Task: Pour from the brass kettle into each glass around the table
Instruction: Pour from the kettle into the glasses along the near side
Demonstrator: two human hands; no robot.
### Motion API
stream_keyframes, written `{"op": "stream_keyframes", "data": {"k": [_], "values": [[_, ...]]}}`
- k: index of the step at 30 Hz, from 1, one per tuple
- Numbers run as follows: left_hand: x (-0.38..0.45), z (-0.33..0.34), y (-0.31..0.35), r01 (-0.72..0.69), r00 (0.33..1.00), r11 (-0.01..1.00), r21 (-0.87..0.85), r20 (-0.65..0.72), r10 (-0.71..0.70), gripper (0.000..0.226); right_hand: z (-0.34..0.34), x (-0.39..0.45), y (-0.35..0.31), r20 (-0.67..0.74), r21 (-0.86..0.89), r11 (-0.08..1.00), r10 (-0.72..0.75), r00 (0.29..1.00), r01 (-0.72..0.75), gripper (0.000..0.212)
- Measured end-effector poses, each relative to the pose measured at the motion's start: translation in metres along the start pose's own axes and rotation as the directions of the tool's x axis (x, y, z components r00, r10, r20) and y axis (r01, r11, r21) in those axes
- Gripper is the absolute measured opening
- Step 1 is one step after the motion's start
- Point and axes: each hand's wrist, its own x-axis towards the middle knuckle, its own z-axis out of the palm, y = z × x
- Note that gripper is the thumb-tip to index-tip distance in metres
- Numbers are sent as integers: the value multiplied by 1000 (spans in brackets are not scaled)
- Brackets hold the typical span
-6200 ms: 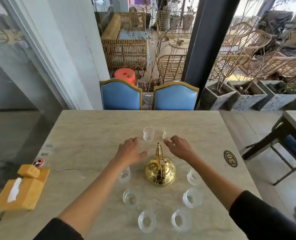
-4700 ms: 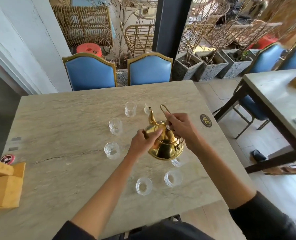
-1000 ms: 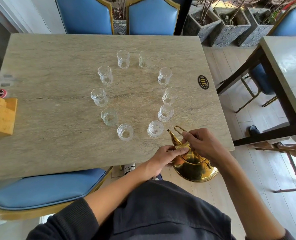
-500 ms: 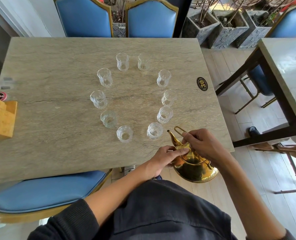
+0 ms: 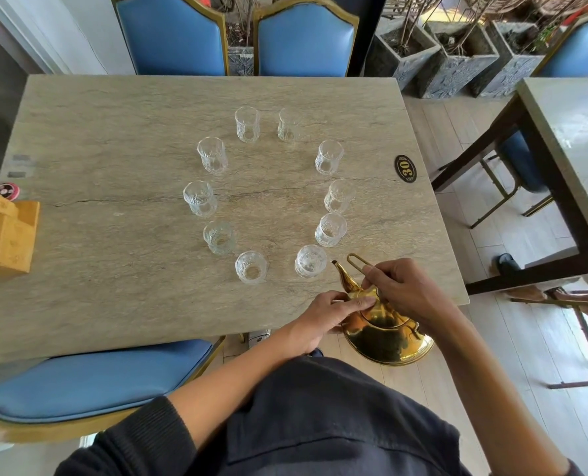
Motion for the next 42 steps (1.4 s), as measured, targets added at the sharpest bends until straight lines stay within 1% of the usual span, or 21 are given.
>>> {"op": "stream_keyframes", "data": {"k": [2,6,7,10,11,16,19,23,28,31,33,38,42], "values": [[0,-1,1,5,1000,1000,1,7,-5,59,1,2,1,-2,4,1000,8,1000,-8,40],[2,-7,3,15,1000,999,29,1,-15,42,5,3,1,-13,30,999,34,999,-34,40],[3,-9,3,15,1000,999,40,-3,-15,45,6,3,1,-16,43,998,38,999,-38,40],[9,-14,5,1,1000,996,92,-11,0,76,8,3,-1,-30,93,993,70,997,-66,41],[11,-16,6,-3,1000,994,110,-13,5,81,8,4,-2,-36,112,991,84,996,-80,42],[19,-22,21,-28,999,977,210,21,24,88,4,7,-9,-61,204,968,159,985,-143,43],[26,-26,30,-36,998,964,264,55,23,98,2,10,-18,-77,223,964,168,983,-147,42],[37,-28,41,-42,994,955,294,111,10,102,-3,17,-29,-112,235,956,205,972,-174,43],[48,-26,54,-29,988,955,296,156,-18,93,-13,28,-37,-129,244,950,230,965,-194,44],[56,-24,58,-12,987,958,285,160,-36,100,-18,36,-36,-131,227,953,233,964,-199,44],[61,-24,60,0,986,961,275,160,-46,100,-21,42,-35,-123,217,954,237,964,-207,43],[69,-23,67,30,983,967,253,170,-75,89,-27,60,-33,-113,125,970,223,968,-209,43],[77,-21,73,44,985,965,258,149,-85,96,-33,69,-27,-104,123,971,219,970,-206,44]]}}
